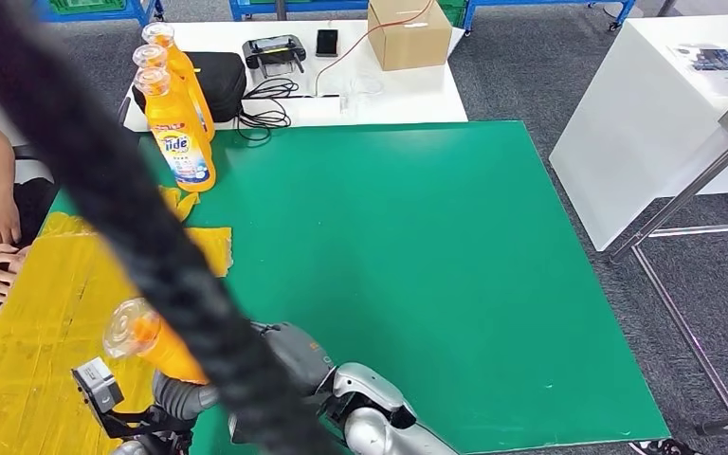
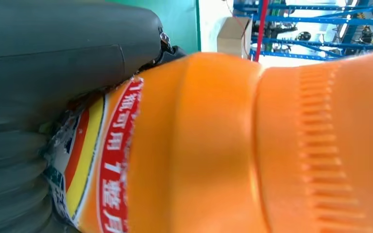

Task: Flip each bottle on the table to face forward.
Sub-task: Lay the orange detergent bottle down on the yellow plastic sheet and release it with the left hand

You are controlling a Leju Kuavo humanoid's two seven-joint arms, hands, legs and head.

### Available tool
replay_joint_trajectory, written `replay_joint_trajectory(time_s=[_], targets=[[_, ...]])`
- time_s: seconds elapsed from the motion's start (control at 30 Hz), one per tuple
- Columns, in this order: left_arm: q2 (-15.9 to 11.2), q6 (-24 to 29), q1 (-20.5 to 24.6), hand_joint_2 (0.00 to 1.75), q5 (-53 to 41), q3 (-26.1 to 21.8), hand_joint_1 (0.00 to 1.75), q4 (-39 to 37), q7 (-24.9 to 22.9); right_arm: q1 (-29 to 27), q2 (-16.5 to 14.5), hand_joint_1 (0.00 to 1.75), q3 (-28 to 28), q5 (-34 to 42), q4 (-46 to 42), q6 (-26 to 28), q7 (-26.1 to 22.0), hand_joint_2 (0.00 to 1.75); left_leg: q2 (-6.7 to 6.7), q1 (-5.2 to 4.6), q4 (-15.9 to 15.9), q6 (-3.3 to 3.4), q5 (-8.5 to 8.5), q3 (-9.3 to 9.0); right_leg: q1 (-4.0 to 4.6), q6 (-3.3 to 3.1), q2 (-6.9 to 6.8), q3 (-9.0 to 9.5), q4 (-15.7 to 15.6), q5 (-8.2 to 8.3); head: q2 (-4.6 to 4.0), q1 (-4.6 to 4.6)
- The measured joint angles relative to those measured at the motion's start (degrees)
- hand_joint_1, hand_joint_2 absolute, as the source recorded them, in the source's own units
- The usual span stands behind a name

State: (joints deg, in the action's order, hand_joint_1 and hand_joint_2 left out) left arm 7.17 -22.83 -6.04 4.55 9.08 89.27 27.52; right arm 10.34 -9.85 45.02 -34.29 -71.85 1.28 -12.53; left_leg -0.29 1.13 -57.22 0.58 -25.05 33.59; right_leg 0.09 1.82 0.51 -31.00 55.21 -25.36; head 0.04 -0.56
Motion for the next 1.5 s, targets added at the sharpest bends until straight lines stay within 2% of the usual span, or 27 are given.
replay_joint_trajectory(time_s=[0.1,0.17,0.27,0.33,0.4,0.47,0.57,0.73,0.77,0.87,0.9,1.07,1.17,1.3,1.4,1.5], targets=[[0.00,8.34,-0.41,1.75,-14.41,0.15,1.75,2.22,3.47,-2.53,0.68,0.00,-0.59,-2.45,-2.63,1.70,1.12,1.75,-0.02,0.00,0.00,0.00,0.00,0.03,0.00,0.00,0.00,-0.02,0.00,0.00,0.00,-0.01],[-0.05,18.68,-0.45,1.75,-30.80,0.42,1.75,4.37,4.37,-4.82,1.38,0.00,-1.40,-3.43,-5.66,2.58,1.84,1.75,-0.03,0.00,0.00,0.00,-0.01,0.05,-0.01,0.00,0.00,-0.03,0.00,0.00,0.00,0.00],[-1.34,35.80,0.69,1.75,-59.67,-0.25,1.75,6.17,-1.01,-9.23,3.17,0.00,-2.88,-3.92,-11.28,4.10,2.12,1.75,-0.07,-0.03,0.00,0.00,-0.02,0.07,-0.04,0.01,-0.02,-0.02,-0.01,-0.01,0.00,-0.01],[-3.62,41.96,2.01,1.75,-74.69,-1.39,1.75,5.39,-6.88,-11.89,4.89,0.00,-4.03,-2.97,-15.43,4.79,1.51,1.75,-0.08,-0.03,0.01,0.00,-0.02,0.07,-0.06,0.00,-0.02,-0.02,0.00,-0.01,0.00,0.01],[-6.18,44.84,3.42,1.75,-84.25,-2.99,1.75,2.97,-11.36,-13.86,6.74,0.00,-5.28,-1.37,-19.42,4.73,0.40,1.75,-0.05,-0.02,0.02,-0.01,-0.01,0.05,-0.05,-0.01,-0.01,-0.03,0.01,-0.01,0.00,0.01],[-8.40,46.10,4.40,1.75,-89.65,-4.48,1.75,-0.28,-13.75,-15.06,8.20,0.00,-6.65,-0.02,-22.90,4.38,-0.62,1.75,-0.02,0.00,0.02,-0.03,0.00,0.03,-0.03,-0.02,0.01,-0.05,0.03,-0.01,0.00,0.02],[-10.63,46.65,5.21,1.75,-92.60,-5.78,1.75,-4.30,-15.10,-15.87,9.69,0.00,-8.20,0.86,-26.60,3.90,-1.40,1.75,0.01,0.01,0.02,-0.05,0.02,0.02,-0.02,-0.02,0.01,-0.04,0.05,0.00,0.00,0.02],[-12.71,45.59,6.21,1.75,-94.12,-5.68,1.75,-9.00,-17.38,-16.23,10.92,0.00,-9.14,1.19,-29.53,3.52,-1.77,1.75,0.00,-0.01,0.01,-0.04,0.02,0.04,-0.05,-0.02,0.00,-0.04,0.04,0.00,0.00,0.02],[-13.13,45.08,6.60,1.75,-94.23,-5.19,1.55,-10.05,-18.08,-16.20,11.09,0.00,-9.16,1.27,-29.75,3.40,-1.88,1.75,0.00,-0.01,0.01,-0.04,0.02,0.04,-0.06,-0.02,0.00,-0.04,0.04,0.00,0.00,0.02],[-14.36,43.27,8.10,1.75,-94.30,-3.00,0.24,-13.82,-19.59,-15.92,11.44,0.00,-9.17,1.57,-29.97,2.96,-2.26,1.75,-0.01,-0.04,0.01,-0.04,0.02,0.05,-0.09,-0.01,0.00,-0.04,0.04,0.00,0.00,0.02],[-14.77,42.76,8.68,1.75,-94.31,-2.09,0.00,-15.13,-20.09,-15.75,11.51,0.00,-9.17,1.68,-29.98,2.80,-2.36,1.75,-0.02,-0.05,0.01,-0.04,0.02,0.04,-0.09,-0.01,0.00,-0.03,0.04,0.00,0.00,0.02],[-16.25,41.35,13.07,1.75,-94.30,2.50,0.00,-21.75,-24.41,-14.78,11.60,0.00,-9.20,1.86,-29.98,2.46,-2.55,1.75,-0.23,-0.05,0.02,0.00,0.07,-0.05,-0.09,-0.01,-0.13,0.14,0.04,0.00,0.00,0.01],[-16.61,41.30,14.65,1.75,-94.30,4.01,0.00,-23.88,-25.08,-14.61,11.60,0.00,-9.20,1.85,-29.98,2.44,-2.56,1.75,-0.25,-0.05,0.03,-0.03,0.09,-0.14,-0.09,-0.02,-0.16,0.24,0.05,-0.01,0.00,0.02],[-16.74,42.09,15.47,0.00,-94.30,4.57,0.00,-25.21,-23.72,-14.58,11.60,0.00,-9.20,1.66,-29.98,2.47,-2.56,1.75,-0.29,-0.04,0.05,-0.08,0.17,-0.19,-0.09,-0.03,-0.19,0.28,0.05,-0.01,0.00,0.02],[-16.80,42.79,15.48,0.00,-94.29,4.51,0.00,-25.09,-23.34,-14.61,11.61,0.00,-9.22,1.25,-29.98,2.69,-2.53,1.75,-0.28,-0.05,0.05,-0.04,0.23,-0.19,-0.09,-0.04,-0.19,0.28,0.05,0.01,0.00,0.01],[-16.82,44.22,14.88,0.00,-93.81,4.42,0.00,-23.98,-22.78,-14.68,11.62,0.00,-9.37,0.40,-30.01,3.24,-2.51,0.44,-0.26,-0.05,0.04,-0.02,0.26,-0.16,-0.09,-0.02,-0.18,0.25,0.06,0.04,0.00,0.01]])
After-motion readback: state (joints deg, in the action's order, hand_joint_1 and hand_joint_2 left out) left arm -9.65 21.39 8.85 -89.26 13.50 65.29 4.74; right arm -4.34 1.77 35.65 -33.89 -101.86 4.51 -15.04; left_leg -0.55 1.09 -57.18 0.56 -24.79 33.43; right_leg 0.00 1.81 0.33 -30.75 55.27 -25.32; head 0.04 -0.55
